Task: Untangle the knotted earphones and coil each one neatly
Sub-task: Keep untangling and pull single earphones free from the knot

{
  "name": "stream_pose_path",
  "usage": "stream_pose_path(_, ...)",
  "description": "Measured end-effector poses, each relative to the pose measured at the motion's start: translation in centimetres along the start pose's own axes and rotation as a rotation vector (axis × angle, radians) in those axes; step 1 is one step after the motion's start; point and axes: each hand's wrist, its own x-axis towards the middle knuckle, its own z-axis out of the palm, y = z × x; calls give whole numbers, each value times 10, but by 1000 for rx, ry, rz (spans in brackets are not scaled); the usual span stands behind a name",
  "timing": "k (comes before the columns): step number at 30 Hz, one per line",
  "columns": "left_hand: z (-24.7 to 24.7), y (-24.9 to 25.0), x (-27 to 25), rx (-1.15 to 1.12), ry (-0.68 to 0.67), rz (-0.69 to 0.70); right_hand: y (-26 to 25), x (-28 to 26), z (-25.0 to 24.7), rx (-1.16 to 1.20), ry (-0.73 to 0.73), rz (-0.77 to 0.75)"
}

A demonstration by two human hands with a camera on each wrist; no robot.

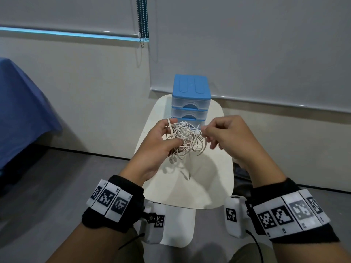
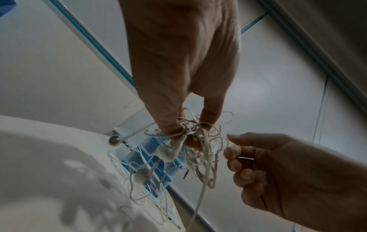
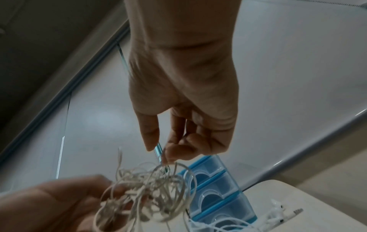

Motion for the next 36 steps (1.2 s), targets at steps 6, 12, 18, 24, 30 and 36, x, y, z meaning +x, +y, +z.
stream_pose_path(6, 9, 1, -3, 51, -30, 67, 9, -4, 16, -103, 9, 78)
stream_pose_path(12, 7, 11, -2, -97, -53, 1, 2, -6, 10, 75, 95, -10)
stream_pose_path(18, 11, 14, 7, -201, 14, 12, 12, -6, -2, 152, 158, -84)
stream_pose_path(24, 14, 13, 12, -243, 8, -5, 22, -6, -2, 163, -59, -37)
stream_pose_path(30, 5, 13, 15, -263, 42, -53, 10, -4, -6, 345, 16, -36)
stream_pose_path(36, -5, 15, 19, -306, 67, -89, -9, -7, -14, 756, -36, -28)
